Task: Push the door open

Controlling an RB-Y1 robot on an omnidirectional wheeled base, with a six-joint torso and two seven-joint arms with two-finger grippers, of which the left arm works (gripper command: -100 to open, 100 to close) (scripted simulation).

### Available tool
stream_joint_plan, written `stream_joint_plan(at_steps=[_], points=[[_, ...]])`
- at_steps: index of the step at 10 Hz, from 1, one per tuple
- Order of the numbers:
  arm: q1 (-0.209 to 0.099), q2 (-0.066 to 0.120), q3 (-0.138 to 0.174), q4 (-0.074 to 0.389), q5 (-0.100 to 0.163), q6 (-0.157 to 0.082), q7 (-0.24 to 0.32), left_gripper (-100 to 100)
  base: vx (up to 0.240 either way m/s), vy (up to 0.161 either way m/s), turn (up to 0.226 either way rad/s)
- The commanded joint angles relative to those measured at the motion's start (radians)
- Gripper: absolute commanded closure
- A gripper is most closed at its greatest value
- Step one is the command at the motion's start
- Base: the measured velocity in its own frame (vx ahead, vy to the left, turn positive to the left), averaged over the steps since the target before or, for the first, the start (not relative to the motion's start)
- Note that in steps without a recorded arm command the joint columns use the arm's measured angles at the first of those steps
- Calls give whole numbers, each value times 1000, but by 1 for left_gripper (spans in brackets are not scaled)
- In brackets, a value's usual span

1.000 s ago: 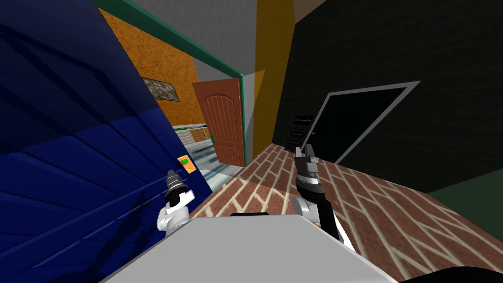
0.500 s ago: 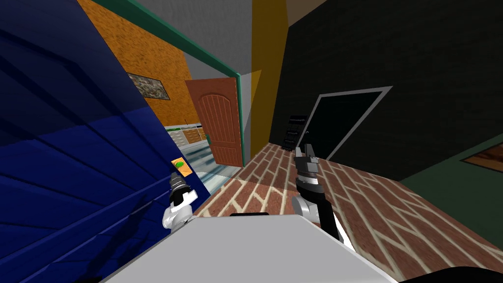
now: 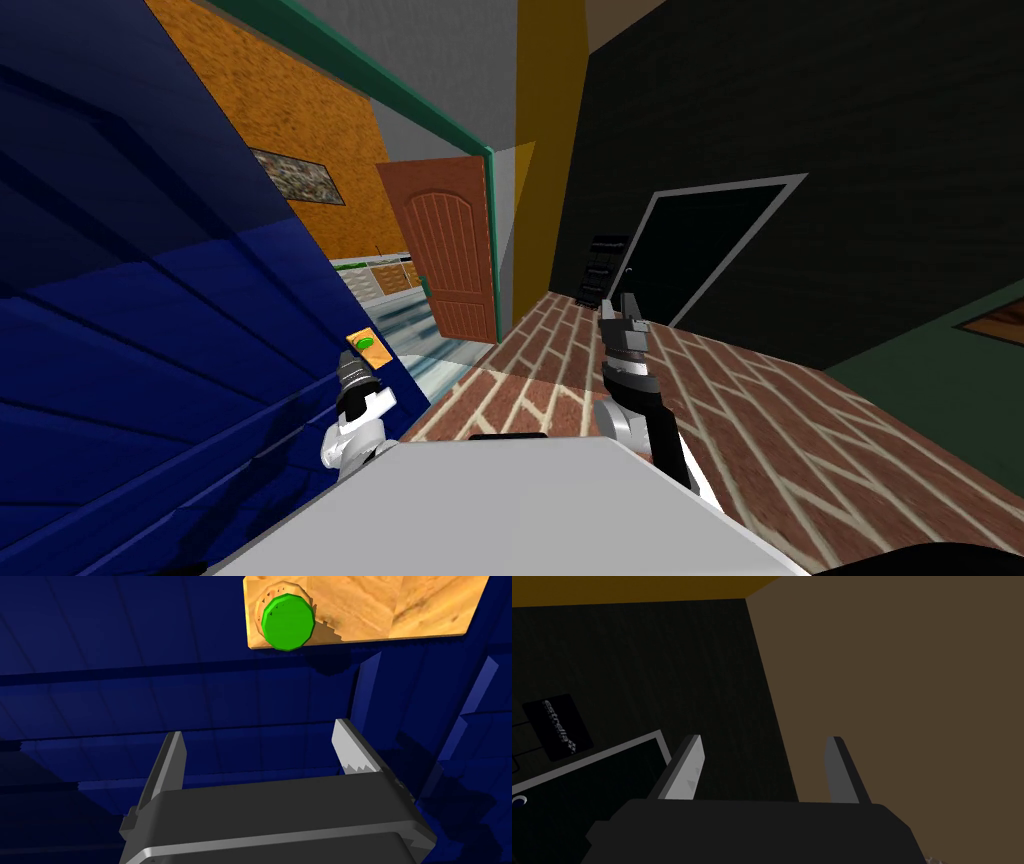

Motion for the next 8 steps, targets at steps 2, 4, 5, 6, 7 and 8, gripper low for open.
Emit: stream_joint_plan(at_steps=[2,4,5,6,7,8], points=[[4,10,2,10,3,-11,0,-100,150,168,-12],[8,6,4,19,6,-20,1,-100,155,153,-9],[9,3,5,21,7,-23,1,-100,147,131,-12],[11,-5,5,25,8,-27,2,-100,121,120,-5],[13,-13,6,28,9,-30,2,-100,144,162,-5],[15,-25,7,31,10,-34,2,-100,153,133,-16]])
